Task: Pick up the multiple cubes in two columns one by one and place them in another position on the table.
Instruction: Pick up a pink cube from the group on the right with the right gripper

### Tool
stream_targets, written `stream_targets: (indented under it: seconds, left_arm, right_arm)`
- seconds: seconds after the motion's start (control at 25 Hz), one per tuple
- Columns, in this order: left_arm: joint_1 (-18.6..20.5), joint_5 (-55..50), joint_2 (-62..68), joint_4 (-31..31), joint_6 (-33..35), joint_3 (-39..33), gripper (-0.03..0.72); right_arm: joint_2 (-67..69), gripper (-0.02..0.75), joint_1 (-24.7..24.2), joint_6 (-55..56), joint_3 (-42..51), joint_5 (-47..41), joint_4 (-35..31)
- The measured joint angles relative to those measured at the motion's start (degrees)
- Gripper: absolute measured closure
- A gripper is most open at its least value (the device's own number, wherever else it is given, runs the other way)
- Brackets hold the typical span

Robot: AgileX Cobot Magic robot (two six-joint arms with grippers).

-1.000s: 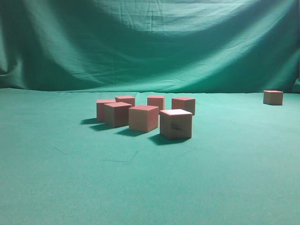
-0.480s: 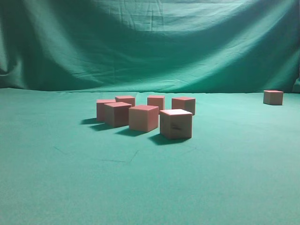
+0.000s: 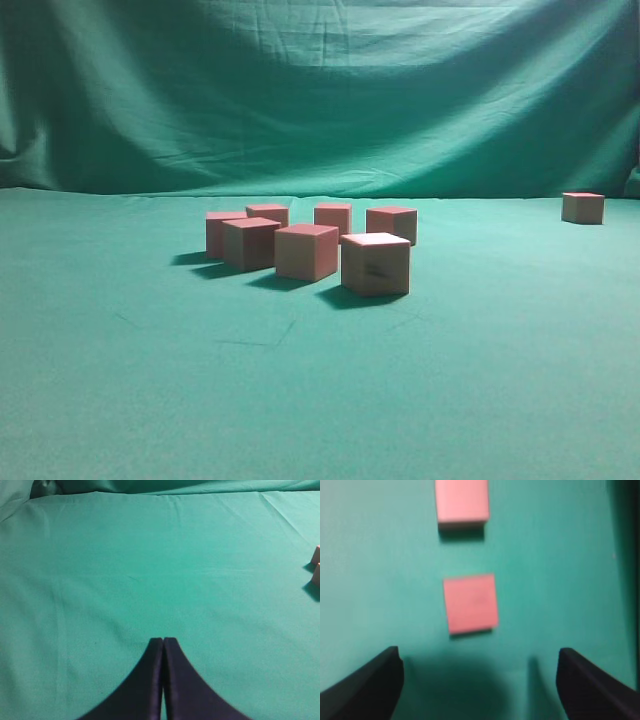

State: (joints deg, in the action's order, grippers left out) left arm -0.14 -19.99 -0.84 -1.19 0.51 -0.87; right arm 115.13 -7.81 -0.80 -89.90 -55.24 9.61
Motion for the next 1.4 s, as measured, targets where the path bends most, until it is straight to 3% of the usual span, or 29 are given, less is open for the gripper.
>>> stream_targets:
  seconds: [0.32, 0.76, 0.92, 1.04, 1.4]
  left_arm:
    - [0.0, 0.0, 0.0, 0.0, 0.0, 0.0, 0.688]
    - [0.0, 0.0, 0.0, 0.0, 0.0, 0.0, 0.688]
    - [0.0, 0.0, 0.0, 0.0, 0.0, 0.0, 0.688]
    - [0.0, 0.0, 0.0, 0.0, 0.0, 0.0, 0.688]
    - [0.0, 0.0, 0.0, 0.0, 0.0, 0.0, 0.688]
  right_arm:
    - [9.88, 0.164, 0.0, 0.0, -11.24, -0.61, -1.95]
    - [13.01, 0.164, 0.0, -1.01, -12.25, -1.23, -3.54]
    - [13.01, 0.304, 0.0, -1.21, -12.23, -1.23, -3.71]
    - [13.01, 0.451, 0.0, -1.21, -12.23, -1.88, -3.8]
    - [11.58, 0.454, -0.09, -1.21, -12.27, -5.5, -8.48]
